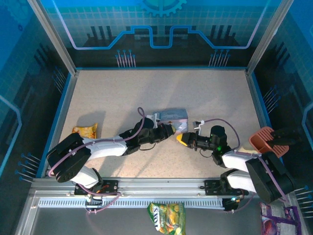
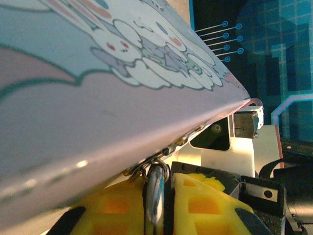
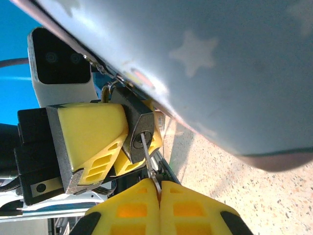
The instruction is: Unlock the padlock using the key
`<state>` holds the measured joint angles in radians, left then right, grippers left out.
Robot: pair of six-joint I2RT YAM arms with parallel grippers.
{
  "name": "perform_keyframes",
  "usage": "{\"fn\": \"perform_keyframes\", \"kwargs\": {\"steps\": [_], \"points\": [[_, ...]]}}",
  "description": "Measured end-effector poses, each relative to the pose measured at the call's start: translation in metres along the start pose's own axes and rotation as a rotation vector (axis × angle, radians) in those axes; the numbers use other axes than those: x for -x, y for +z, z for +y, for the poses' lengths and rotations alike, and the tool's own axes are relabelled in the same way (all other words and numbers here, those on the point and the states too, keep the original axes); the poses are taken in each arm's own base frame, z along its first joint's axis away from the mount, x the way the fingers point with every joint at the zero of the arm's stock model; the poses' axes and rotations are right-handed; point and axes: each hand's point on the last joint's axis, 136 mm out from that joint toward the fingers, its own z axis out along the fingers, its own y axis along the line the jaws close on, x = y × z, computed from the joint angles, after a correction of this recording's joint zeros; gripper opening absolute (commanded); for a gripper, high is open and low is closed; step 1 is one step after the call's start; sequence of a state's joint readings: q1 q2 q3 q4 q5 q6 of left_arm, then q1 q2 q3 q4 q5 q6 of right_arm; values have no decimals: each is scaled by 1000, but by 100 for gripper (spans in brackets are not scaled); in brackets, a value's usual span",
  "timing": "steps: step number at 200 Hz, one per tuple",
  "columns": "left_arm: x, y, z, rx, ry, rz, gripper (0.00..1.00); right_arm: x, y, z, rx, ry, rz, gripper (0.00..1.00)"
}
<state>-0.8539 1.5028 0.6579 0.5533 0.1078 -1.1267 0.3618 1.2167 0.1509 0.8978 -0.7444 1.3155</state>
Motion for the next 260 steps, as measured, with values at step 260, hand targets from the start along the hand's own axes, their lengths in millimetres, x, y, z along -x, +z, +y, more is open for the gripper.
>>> {"fn": "perform_keyframes", "kwargs": {"steps": [260], "points": [[-14, 5, -4, 31, 14, 42, 4, 8, -18, -13, -78, -88, 32, 0]]}}
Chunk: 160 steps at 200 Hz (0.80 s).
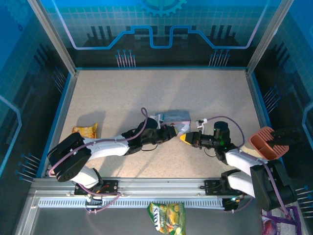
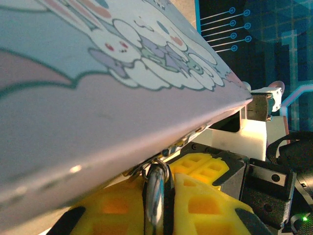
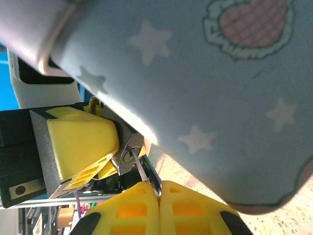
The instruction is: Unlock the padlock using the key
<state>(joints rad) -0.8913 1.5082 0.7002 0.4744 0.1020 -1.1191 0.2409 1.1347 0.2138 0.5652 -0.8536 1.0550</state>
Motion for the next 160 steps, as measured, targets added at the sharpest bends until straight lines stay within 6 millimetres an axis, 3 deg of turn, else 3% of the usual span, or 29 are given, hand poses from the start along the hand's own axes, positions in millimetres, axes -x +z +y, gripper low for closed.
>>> {"fn": "perform_keyframes", "kwargs": {"steps": [160], "points": [[0, 7, 9, 52, -3, -4, 3, 11, 2, -12, -92, 49, -56, 0]]}}
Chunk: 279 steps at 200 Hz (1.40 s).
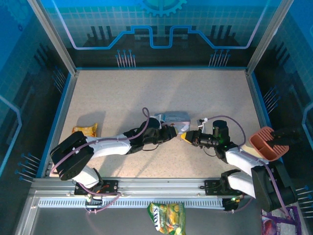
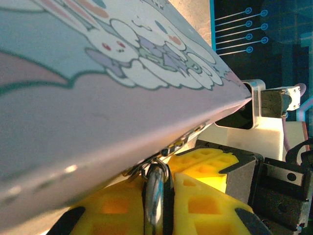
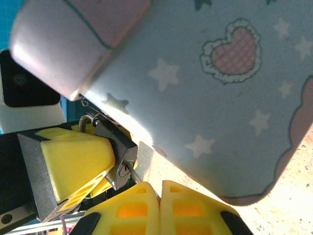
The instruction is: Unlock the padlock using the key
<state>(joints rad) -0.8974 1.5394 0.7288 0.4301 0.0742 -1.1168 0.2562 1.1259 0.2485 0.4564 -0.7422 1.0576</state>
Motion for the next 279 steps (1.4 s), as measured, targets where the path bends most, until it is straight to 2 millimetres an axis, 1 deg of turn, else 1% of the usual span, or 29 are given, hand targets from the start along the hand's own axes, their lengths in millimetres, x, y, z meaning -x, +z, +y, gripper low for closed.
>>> {"fn": "perform_keyframes", "kwargs": {"steps": [20, 50, 87, 126, 170, 203, 219, 231, 255, 279], "points": [[0, 1, 0, 3, 3, -11, 3, 1, 0, -1, -3, 31, -6, 0], [5, 1, -2, -2, 3, -41, 2, 6, 1, 1, 3, 69, -27, 0], [9, 1, -4, -5, 9, -76, 2, 9, 1, 5, -5, 76, -61, 0], [16, 0, -12, -39, 15, -126, 2, 17, -3, 12, -7, 66, -124, 6], [24, -2, -19, -78, 2, -180, 1, 27, -5, 20, 16, 53, -176, 6], [22, -4, -22, -101, -11, -194, 0, 33, -7, 24, 26, 50, -210, 10], [14, -4, -27, -125, -18, -180, 1, 37, -7, 25, 26, 46, -229, 9], [11, -4, -30, -141, -26, -180, 0, 38, -8, 25, 26, 44, -237, 9], [15, -5, -34, -164, -45, -203, 0, 42, -8, 29, 37, 38, -259, 4], [18, -6, -33, -177, -54, -228, 0, 43, -8, 32, 40, 33, -285, 0]]}}
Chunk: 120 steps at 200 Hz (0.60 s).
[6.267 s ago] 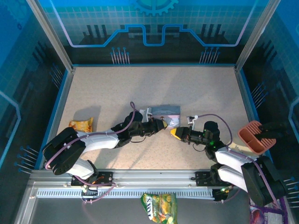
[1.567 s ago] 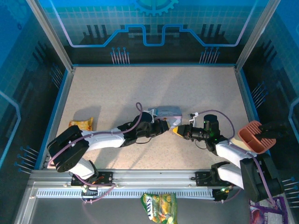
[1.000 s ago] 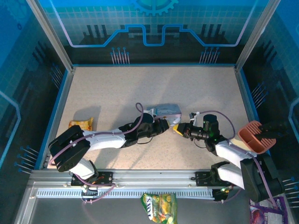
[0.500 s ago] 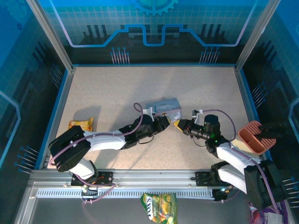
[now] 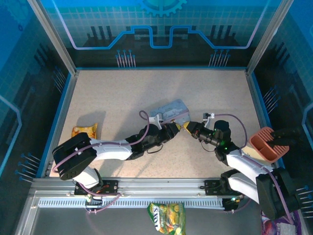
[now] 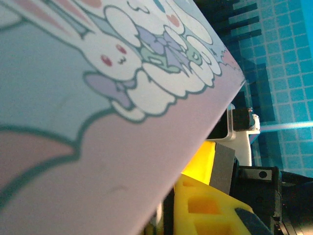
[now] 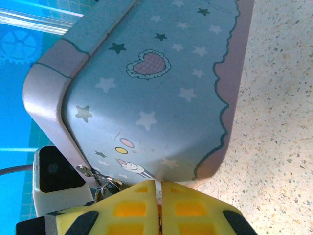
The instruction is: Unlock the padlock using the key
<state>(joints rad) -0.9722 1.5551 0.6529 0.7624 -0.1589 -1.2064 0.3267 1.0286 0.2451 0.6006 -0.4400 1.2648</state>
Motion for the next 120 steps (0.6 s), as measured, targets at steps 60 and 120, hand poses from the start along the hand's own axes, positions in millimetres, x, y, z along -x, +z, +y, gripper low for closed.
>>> {"fn": "perform_keyframes", "kwargs": {"steps": [60, 120], "points": [[1, -2, -5, -25, 0, -38, 0, -1, -6, 8, -4, -40, -131, 0], [1, 3, 1, -23, -23, -53, 0, -2, -7, 4, -29, -47, -244, 0]]}}
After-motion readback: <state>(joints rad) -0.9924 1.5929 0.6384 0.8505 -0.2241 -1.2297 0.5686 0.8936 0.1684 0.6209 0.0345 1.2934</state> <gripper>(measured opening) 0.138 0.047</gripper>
